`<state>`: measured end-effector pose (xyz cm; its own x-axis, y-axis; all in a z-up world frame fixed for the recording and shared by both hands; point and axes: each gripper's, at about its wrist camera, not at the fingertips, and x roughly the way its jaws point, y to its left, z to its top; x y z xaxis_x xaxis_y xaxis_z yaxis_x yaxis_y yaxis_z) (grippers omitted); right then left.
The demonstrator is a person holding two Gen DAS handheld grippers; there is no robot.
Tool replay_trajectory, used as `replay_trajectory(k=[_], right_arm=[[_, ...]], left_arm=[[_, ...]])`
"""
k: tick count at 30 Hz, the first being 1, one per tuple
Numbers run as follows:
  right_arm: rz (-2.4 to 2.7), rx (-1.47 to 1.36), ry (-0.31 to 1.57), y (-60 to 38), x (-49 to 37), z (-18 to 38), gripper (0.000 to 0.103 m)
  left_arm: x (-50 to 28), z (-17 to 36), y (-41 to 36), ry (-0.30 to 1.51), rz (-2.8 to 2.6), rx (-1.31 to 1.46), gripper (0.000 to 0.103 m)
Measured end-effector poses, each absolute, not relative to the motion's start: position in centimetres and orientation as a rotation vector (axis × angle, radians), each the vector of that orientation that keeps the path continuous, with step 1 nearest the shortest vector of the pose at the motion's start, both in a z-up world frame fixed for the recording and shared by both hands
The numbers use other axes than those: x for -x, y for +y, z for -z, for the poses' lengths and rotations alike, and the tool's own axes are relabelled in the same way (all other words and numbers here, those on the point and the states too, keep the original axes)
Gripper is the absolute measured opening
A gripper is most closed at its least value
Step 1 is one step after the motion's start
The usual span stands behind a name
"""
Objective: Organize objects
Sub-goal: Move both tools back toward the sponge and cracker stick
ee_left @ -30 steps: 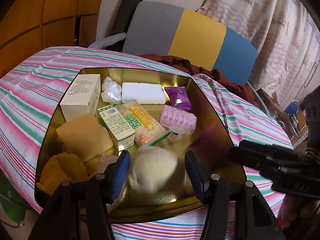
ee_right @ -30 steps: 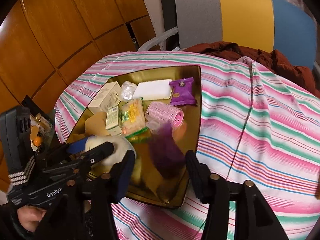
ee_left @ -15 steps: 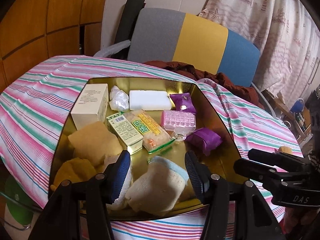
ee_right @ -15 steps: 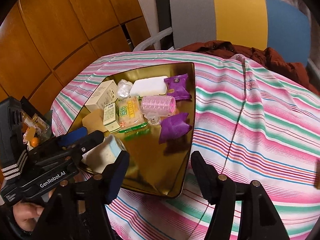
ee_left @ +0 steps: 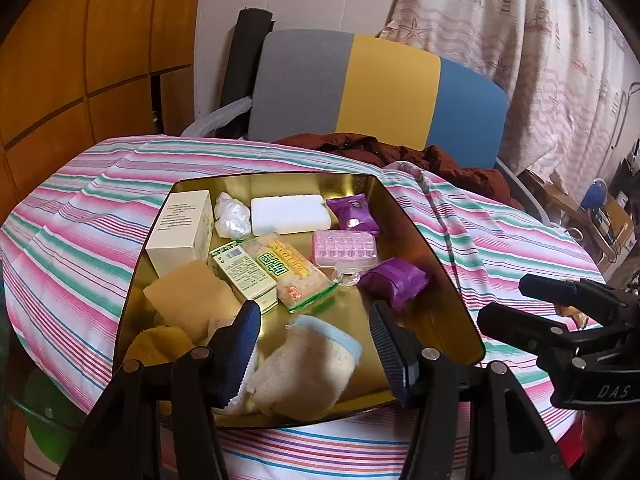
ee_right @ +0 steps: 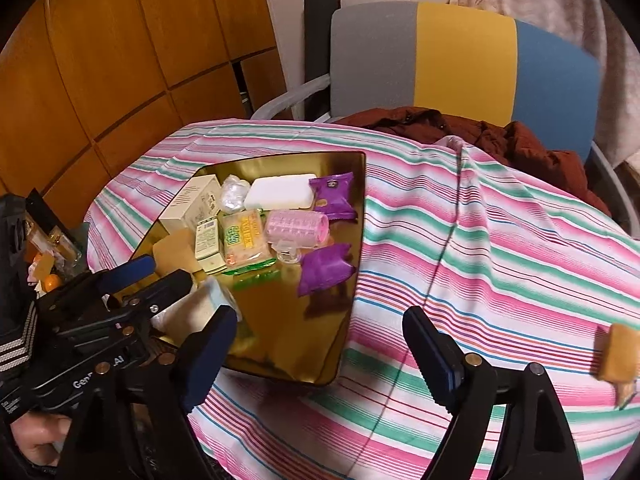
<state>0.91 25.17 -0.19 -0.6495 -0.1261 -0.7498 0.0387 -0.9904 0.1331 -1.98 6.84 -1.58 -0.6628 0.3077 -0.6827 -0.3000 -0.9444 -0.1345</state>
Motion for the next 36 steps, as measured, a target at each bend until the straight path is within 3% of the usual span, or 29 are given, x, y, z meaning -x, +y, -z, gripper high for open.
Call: replay_trajectory(k=[15, 30, 36], right_arm=[[2.887, -1.388, -0.178, 31.5, -2.6, 0.3, 0.091], [3.099, -1.508, -0.563, 46.0, -5.5, 0.3, 0.093], [3.237, -1.445, -0.804, 52.9, -6.9, 0.0, 0.095]], left_arm=[[0.5, 0.6, 9.8, 0.078, -2.523, 1.006, 0.057], [-0.4, 0.6, 15.5, 0.207, -2.400, 0.972, 0.057], [-0.8, 0.3, 18.0, 0.255, -2.349, 0.953, 0.057]])
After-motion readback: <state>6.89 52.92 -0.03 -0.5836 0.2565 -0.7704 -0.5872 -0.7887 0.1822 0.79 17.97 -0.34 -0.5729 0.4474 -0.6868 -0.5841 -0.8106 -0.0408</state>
